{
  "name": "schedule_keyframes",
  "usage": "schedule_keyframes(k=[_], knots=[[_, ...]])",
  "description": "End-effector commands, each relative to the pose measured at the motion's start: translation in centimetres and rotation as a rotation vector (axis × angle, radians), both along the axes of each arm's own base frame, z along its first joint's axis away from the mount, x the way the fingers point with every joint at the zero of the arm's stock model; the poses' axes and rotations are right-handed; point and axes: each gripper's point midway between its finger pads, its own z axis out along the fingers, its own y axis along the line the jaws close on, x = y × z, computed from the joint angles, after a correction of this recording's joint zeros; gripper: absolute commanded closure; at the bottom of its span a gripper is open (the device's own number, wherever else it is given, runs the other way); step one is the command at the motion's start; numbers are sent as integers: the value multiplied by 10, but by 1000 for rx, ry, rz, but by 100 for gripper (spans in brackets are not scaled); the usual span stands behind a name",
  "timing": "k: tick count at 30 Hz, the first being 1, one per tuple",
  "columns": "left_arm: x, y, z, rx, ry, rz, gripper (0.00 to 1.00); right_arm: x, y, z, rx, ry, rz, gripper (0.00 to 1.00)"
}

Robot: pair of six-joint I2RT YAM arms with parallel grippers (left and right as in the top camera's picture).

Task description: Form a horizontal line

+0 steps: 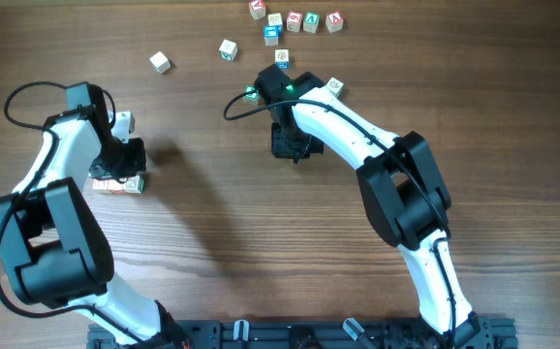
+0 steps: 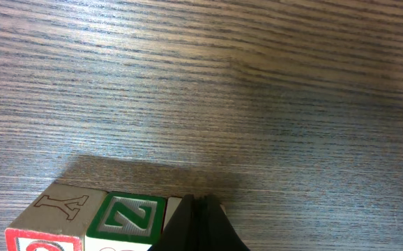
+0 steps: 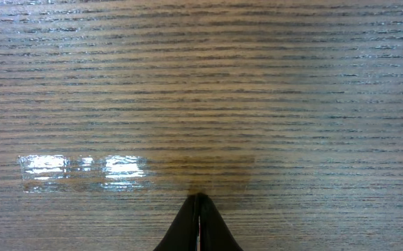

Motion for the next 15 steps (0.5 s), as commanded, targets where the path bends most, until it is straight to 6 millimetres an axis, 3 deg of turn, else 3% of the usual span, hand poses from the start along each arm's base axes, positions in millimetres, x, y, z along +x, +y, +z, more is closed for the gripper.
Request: schedule_keyframes(k=[1,4,8,10,12,13,15], knots=[[-5,1,-6,9,24,-18,96,4,-4,6,-13,-26,10,95],[0,2,-6,13,5,-10,88,4,-4,6,-13,-26,10,95],[16,7,-3,23,-64,47,64,5,-4,6,-9,-29,9,95],[27,10,-1,28,-111,88,49,5,-3,6,-5,-29,9,95],[38,12,4,25,-156,133,13,5,-2,6,-2,-28,10,95],[45,13,10,19,-181,159,0,5,-2,6,1,-30,9,95],[62,11,25,-13,-239,171,0,5,0,6,9,-30,10,95]])
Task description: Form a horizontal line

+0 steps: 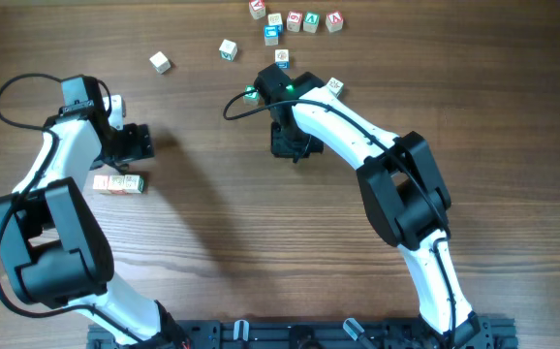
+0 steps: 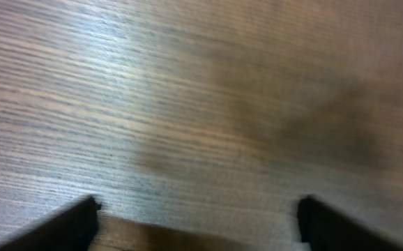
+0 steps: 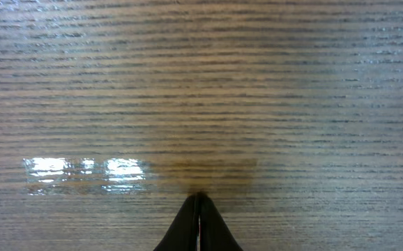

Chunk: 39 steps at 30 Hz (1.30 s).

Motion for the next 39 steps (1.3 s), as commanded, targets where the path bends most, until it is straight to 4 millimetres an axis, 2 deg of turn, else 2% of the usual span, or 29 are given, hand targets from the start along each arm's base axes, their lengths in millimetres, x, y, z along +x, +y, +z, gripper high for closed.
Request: schedule_keyframes(k=[1,4,6,7,8,11,12,13,14,15,16,17,18,19,20,22,24,25,26,27,29,30,32,33,34,36,37,38,39], knots=[[33,-1,27,-57,-110,80,0,4,-1,6,4,-24,9,95],[58,6,69,-37,-208,79,0,3,-2,6,2,-21,10,95],[63,10,100,-27,-252,82,0,2,-3,6,-3,-15,11,95],[63,12,114,-22,-269,86,0,1,-3,5,-4,-12,15,95],[59,16,140,-17,-297,103,0,1,-3,5,-5,-11,18,95],[39,26,192,-10,-372,186,0,0,-4,5,-7,-8,18,95],[26,30,215,-7,-416,223,0,-1,-3,5,-2,-5,19,89],[13,33,234,-5,-450,253,0,-3,0,5,16,7,19,58],[-1,34,251,-3,-484,281,0,-4,3,5,33,18,22,34],[-16,32,270,-1,-522,296,0,-6,6,6,51,30,44,31],[-31,28,287,3,-560,297,0,-10,10,7,76,48,81,34],[-52,18,312,6,-619,286,0,-12,13,11,93,59,110,60],[-66,11,327,13,-659,277,0,-11,12,15,87,58,116,79],[-80,3,340,21,-696,268,0,-9,9,22,73,43,116,90],[-93,-4,352,28,-734,258,0,-5,6,32,55,20,114,95],[-120,-18,373,41,-809,238,0,2,-2,61,23,-46,103,95],[-146,-30,391,53,-881,223,0,8,-16,103,-21,-142,70,95],[-158,-35,397,51,-910,227,0,9,-24,126,-35,-195,52,95],[-175,-42,404,53,-946,227,0,7,-36,169,-33,-288,39,95],[-183,-44,405,56,-958,225,0,4,-43,195,-26,-343,31,95],[-198,-50,407,61,-974,223,0,-9,-59,248,6,-453,11,95],[-209,-54,404,60,-969,224,0,-24,-74,291,43,-547,-8,95],[-216,-57,400,58,-960,225,0,-46,-92,333,90,-641,-34,95],[-218,-57,398,56,-953,226,0,-58,-100,352,120,-683,-41,92],[-220,-58,396,54,-944,227,0,-66,-106,364,140,-712,-45,89],[-222,-59,389,48,-917,230,0,-89,-122,392,190,-783,-59,78],[-223,-59,387,46,-908,231,0,-99,-129,404,215,-818,-65,65],[-224,-59,386,45,-901,232,0,-111,-137,417,244,-857,-73,47],[-224,-60,384,43,-894,233,0,-119,-143,427,266,-887,-79,24]])
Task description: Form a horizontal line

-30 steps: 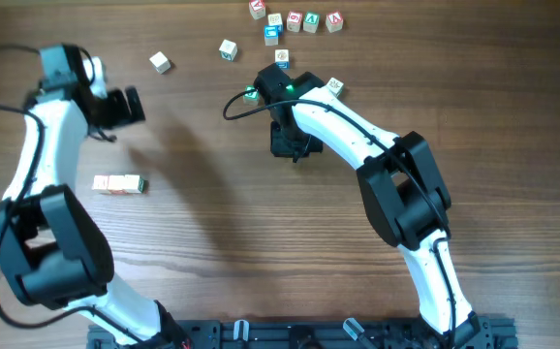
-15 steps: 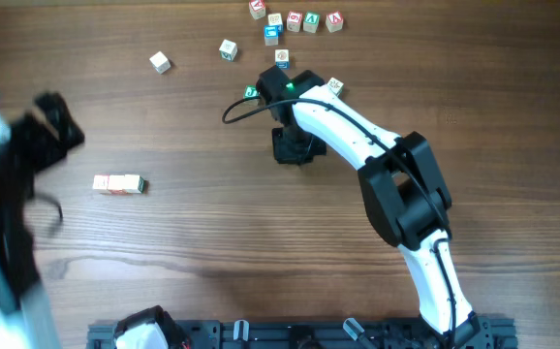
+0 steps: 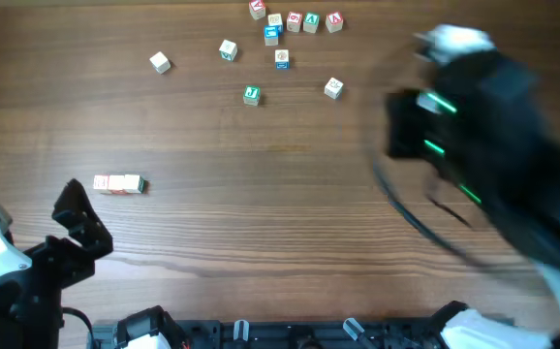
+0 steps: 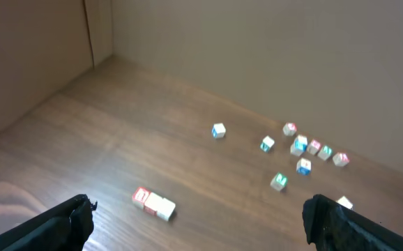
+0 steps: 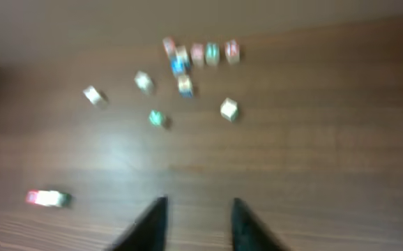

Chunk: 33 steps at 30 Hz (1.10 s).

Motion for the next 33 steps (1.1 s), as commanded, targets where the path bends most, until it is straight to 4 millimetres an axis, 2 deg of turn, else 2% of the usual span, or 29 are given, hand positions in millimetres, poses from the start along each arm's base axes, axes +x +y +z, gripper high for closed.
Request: schedule_keyframes(k=[1,5,11,14,18,21,24,26,29,33], knots=[[-1,-3,-8,-22,26,-11,0,-22,-24,22,34,-81,-34,0],[-6,-5,-18,-39,71,-11,0,-50,-43,43,88,-155,-34,0],[-14,-8,-34,-65,142,-10,0,-79,-63,56,130,-213,-35,0],[-19,-10,-42,-77,174,-10,0,-88,-72,50,88,-197,-32,0],[-24,-11,-49,-90,209,-10,0,-100,-95,23,-65,-110,-66,0],[-25,-12,-51,-94,218,-10,0,-95,-102,19,-116,-113,-104,0],[-25,-12,-51,-94,219,-10,0,-80,-109,24,-146,-163,-132,0],[-25,-12,-51,-94,219,-10,0,-65,-103,32,-159,-224,-72,0],[-25,-12,-51,-94,219,-10,0,-46,-87,38,-216,-356,125,0],[-25,-12,-51,-94,219,-10,0,-43,-88,30,-192,-449,164,0]])
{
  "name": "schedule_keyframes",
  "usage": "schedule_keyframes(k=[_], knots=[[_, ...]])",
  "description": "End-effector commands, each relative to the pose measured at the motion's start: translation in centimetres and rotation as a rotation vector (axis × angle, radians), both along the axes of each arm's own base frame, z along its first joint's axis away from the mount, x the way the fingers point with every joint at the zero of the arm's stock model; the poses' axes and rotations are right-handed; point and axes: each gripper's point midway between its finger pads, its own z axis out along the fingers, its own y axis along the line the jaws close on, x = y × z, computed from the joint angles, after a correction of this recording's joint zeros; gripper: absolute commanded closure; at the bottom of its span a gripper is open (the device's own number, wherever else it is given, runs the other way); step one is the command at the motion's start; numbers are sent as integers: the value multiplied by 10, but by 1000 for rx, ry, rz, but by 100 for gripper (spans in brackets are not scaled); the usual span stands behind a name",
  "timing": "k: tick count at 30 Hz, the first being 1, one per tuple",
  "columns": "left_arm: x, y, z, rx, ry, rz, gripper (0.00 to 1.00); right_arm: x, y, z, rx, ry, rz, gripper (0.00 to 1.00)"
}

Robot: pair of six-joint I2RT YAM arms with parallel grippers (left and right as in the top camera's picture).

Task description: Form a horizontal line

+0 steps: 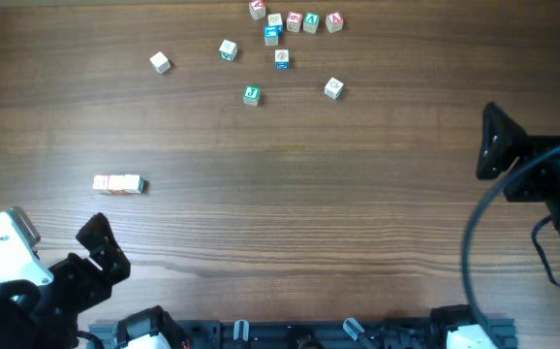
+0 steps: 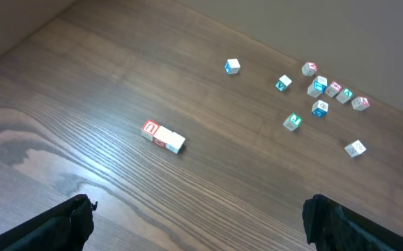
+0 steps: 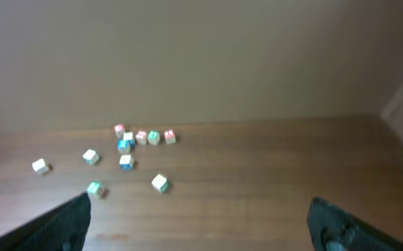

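Note:
A short row of three touching letter blocks (image 1: 118, 183) lies at the table's left, also seen as the row (image 2: 163, 136) in the left wrist view. Loose blocks sit apart at the far side: a white one (image 1: 160, 63), a green one (image 1: 251, 95), another white one (image 1: 332, 88) and a cluster (image 1: 295, 19). My left gripper (image 1: 103, 247) is at the near left corner, far from the blocks, with its jaws wide open and empty (image 2: 198, 209). My right gripper (image 1: 501, 145) is at the right edge, also wide open and empty (image 3: 198, 209).
The wooden table (image 1: 309, 213) carries only the blocks. A dark rail (image 1: 290, 334) runs along the near edge. A plain wall stands behind the far block cluster (image 3: 142, 137).
The right arm, blurred over the table's upper right before, now stands at the right edge with its jaws spread much wider. The left arm has shifted slightly at the near left corner. No block moved.
At first my left gripper was shut beside the short row and my right gripper shut low over the table near the far blocks. Then the left one stood open just off the row. Later both arms were away from the blocks, and now both are at the table's edges, open.

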Motion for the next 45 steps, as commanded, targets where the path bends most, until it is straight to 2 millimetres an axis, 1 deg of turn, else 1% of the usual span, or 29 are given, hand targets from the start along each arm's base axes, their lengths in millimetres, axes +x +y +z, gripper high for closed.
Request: schedule_keyframes(k=[1,5,6,10,14,15,20,25,29,32,34,35,36,42,45], knots=[[1,-2,-1,-13,-1,-8,0,-13,25,-14,-73,-87,234,0],[1,-2,-1,-13,-1,-8,0,-29,27,-28,-87,-240,236,0],[1,-2,-1,-13,-1,-8,0,-35,28,-34,-94,-292,234,0],[1,-2,-1,-13,-1,-8,0,-46,28,-58,-87,-433,225,0],[1,-2,-1,-13,-1,-8,0,-48,28,-88,-48,-530,218,0],[1,-2,-1,-13,-1,-8,0,-47,28,-93,-46,-548,219,0],[1,-2,-1,-13,-1,-8,0,-38,28,-131,-21,-609,220,0],[1,-2,-1,-13,-1,-8,0,-21,27,-167,7,-580,214,0],[1,-2,-1,-13,-1,-8,0,-8,21,-202,27,-516,179,0],[1,-2,-1,-13,-1,-8,0,-1,19,-226,39,-464,170,0],[1,-2,-1,-13,-1,-8,0,3,18,-245,62,-424,162,0],[1,-2,-1,-13,-1,-8,0,5,18,-252,65,-415,160,0],[1,-2,-1,-13,-1,-8,0,7,14,-262,71,-382,136,0],[1,-2,-1,-13,-1,-8,0,9,1,-274,68,-334,54,0],[1,-2,-1,-13,-1,-8,0,9,1,-274,71,-332,51,0]])
